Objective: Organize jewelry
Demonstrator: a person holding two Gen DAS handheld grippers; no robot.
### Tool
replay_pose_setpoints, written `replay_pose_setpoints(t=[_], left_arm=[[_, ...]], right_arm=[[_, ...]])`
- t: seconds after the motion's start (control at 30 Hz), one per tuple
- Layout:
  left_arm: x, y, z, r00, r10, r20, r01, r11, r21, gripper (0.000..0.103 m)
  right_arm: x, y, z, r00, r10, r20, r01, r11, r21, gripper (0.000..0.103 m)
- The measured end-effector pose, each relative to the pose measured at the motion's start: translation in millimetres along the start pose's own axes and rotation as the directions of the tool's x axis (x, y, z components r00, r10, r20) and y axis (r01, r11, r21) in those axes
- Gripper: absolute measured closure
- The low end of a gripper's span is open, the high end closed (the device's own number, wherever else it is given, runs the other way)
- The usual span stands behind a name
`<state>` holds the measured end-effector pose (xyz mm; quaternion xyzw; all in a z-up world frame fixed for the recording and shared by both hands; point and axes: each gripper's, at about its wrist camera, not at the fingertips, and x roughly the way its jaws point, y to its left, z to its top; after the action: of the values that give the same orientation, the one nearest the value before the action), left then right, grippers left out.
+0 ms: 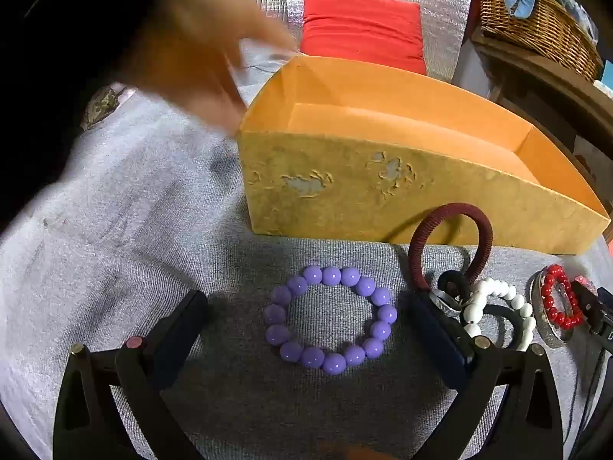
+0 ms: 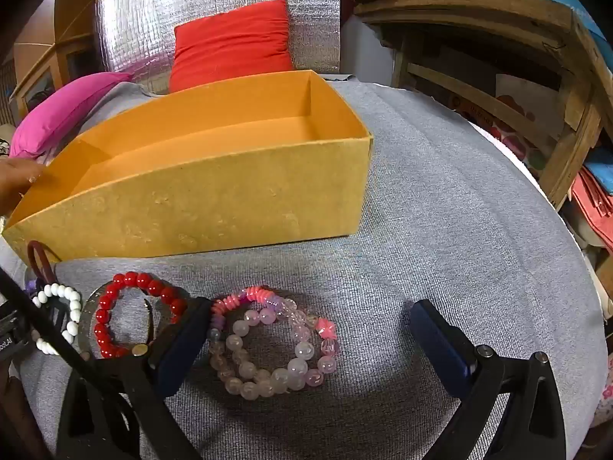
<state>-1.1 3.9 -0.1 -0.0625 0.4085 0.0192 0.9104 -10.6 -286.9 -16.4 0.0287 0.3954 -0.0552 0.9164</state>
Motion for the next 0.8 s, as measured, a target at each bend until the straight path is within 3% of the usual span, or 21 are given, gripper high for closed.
replay_pose_setpoints(t=[0.7,0.8], left_arm=[[0.7,-1.8,2.5,0.999,0.031,-0.009,-0.031,0.999,0.027,0.0],[-10.0,-5.6,3.2,0.996,-0.009,-0.086,0.014,0.998,0.062,0.0]], right_arm=[[0.0,1.7,-0.4,1.0,-0.013,-0.002,0.013,1.0,0.015,0.0],[-9.7,3.5,-4.2,0.998,-0.021,-0.051,0.022,1.0,0.015,0.0]])
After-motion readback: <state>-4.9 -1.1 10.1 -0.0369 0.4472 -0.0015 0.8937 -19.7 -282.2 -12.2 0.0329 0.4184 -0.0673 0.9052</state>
